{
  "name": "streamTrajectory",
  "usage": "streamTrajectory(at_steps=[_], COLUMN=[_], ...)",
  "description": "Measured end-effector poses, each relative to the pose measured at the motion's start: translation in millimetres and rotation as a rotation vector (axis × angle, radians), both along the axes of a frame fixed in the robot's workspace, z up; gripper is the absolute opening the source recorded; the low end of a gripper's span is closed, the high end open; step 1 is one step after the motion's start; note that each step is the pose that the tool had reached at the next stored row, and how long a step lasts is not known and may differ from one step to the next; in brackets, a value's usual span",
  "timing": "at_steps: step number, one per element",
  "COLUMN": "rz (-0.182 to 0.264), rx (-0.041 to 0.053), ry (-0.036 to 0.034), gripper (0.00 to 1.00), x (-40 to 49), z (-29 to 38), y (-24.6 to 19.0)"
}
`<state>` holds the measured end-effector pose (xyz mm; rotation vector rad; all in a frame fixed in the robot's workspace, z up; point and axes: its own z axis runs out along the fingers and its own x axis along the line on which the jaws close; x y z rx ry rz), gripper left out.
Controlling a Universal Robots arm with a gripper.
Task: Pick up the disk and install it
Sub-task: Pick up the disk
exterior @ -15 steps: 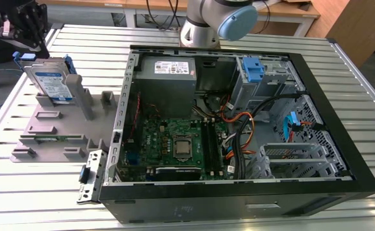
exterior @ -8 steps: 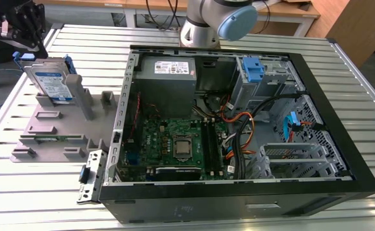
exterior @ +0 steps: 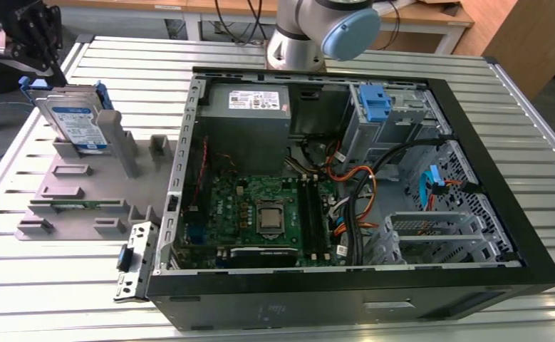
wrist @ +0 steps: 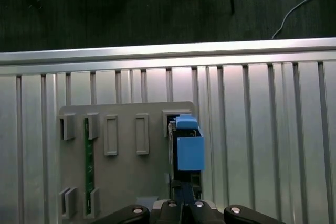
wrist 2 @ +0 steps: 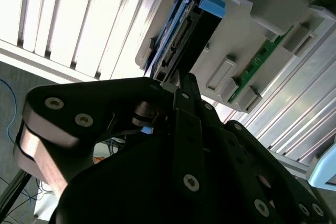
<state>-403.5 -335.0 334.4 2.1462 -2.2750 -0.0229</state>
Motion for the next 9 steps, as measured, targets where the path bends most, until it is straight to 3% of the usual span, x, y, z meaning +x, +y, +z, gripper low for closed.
streamTrajectory(at_steps=[7, 9], rz=[0.033, 0.033], rx=[0.0005, 0.0051], ry=[-0.0013, -0.001], gripper=[0.11, 0.11], x=[0.0, 0.0], z=[-0.4, -0.2], y=[0.5, 0.5])
